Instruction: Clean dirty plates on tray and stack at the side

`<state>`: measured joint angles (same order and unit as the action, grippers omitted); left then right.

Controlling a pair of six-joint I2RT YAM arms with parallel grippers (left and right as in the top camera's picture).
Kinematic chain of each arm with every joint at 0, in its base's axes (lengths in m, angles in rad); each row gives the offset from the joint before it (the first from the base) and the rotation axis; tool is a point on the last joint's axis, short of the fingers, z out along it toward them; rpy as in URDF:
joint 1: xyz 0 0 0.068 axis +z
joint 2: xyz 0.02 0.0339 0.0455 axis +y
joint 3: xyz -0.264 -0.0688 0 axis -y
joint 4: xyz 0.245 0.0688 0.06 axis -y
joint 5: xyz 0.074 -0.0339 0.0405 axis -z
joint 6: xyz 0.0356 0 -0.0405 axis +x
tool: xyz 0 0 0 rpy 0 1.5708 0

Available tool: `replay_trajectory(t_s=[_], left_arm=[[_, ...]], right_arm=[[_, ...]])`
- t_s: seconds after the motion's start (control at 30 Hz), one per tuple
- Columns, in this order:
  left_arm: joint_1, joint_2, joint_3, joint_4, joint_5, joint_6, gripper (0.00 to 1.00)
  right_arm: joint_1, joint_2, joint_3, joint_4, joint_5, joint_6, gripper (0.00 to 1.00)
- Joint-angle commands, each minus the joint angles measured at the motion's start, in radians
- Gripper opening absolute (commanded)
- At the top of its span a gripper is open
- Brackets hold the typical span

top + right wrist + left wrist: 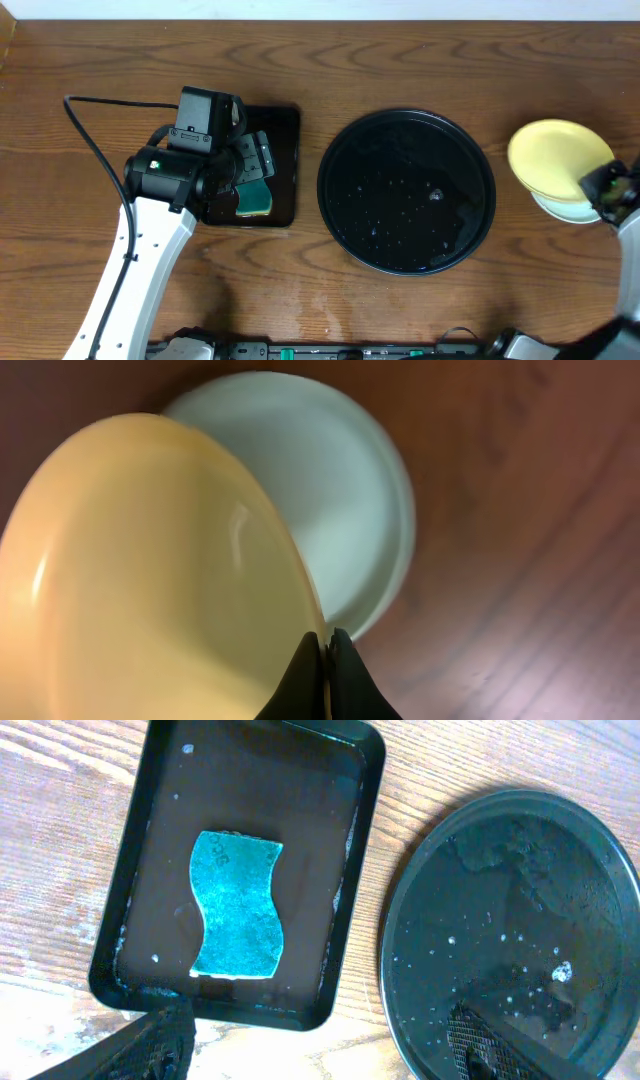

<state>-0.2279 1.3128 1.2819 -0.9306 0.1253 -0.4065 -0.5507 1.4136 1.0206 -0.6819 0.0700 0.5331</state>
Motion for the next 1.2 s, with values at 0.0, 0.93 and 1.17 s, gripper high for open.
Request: replay_trajectory(t_s=[0.0, 0.93, 1.17], left_arm=[[0.003, 0.000, 0.027, 0.002, -0.002, 0.010, 0.81], [0.003, 0.000, 0.027, 0.002, -0.002, 0.010, 0.82], [0.003, 0.000, 0.027, 0.002, -0.002, 0.010, 0.82]], right_arm=[[-0.100, 0.123, 0.004, 0.032, -0.014, -0.022, 0.01], [0.505, -0.261, 0.004, -0.078, -0.473, -0.400, 0.49], [0.693, -0.259, 0.004, -0.107, -0.450, -0.468, 0.49]])
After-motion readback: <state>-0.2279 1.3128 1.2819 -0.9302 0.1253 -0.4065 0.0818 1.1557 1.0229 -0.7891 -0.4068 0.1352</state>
